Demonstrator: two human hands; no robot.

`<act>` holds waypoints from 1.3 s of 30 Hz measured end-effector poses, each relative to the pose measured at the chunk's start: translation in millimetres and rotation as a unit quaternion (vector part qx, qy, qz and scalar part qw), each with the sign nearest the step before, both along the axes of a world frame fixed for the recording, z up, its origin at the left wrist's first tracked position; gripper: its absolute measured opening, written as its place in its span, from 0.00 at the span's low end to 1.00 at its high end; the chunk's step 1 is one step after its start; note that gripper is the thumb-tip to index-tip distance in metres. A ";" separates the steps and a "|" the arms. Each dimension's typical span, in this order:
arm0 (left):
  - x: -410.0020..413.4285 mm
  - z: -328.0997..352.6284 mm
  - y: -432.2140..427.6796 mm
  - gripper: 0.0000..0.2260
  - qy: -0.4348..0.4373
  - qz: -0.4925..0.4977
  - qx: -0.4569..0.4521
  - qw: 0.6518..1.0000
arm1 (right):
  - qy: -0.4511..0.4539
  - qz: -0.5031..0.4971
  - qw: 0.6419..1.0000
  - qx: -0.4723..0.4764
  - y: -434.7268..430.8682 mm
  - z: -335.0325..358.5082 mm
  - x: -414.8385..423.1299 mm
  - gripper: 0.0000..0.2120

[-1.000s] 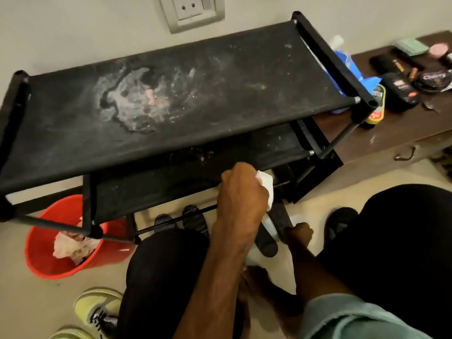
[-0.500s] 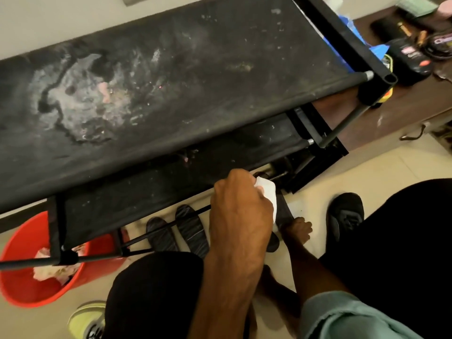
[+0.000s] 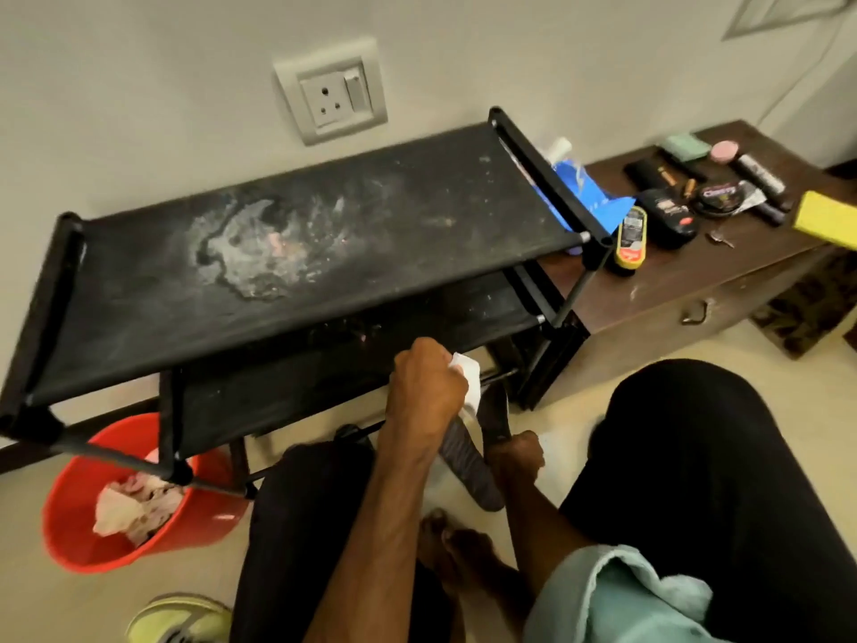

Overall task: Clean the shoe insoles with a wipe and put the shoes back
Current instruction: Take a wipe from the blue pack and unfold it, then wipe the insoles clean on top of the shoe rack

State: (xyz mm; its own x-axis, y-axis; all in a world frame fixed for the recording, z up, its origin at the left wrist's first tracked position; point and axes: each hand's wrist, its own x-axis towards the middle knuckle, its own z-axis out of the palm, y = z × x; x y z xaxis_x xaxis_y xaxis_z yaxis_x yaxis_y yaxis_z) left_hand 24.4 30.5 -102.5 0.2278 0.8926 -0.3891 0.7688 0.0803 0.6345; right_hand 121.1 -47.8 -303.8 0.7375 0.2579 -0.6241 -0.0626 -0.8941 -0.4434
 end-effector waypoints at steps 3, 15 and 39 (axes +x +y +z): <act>-7.4 9.0 -0.1 0.11 -0.014 0.021 0.005 1.000 | -0.029 -0.013 0.999 0.025 2.9 38.7 -15.7 0.19; -50.2 82.3 -40.8 0.07 -0.134 0.107 0.114 0.979 | -0.204 0.198 0.945 0.164 -27.0 261.7 -17.8 0.15; -164.4 218.8 -48.2 0.07 -0.240 0.225 0.278 0.903 | -0.109 0.166 0.876 0.440 46.2 434.2 -7.2 0.22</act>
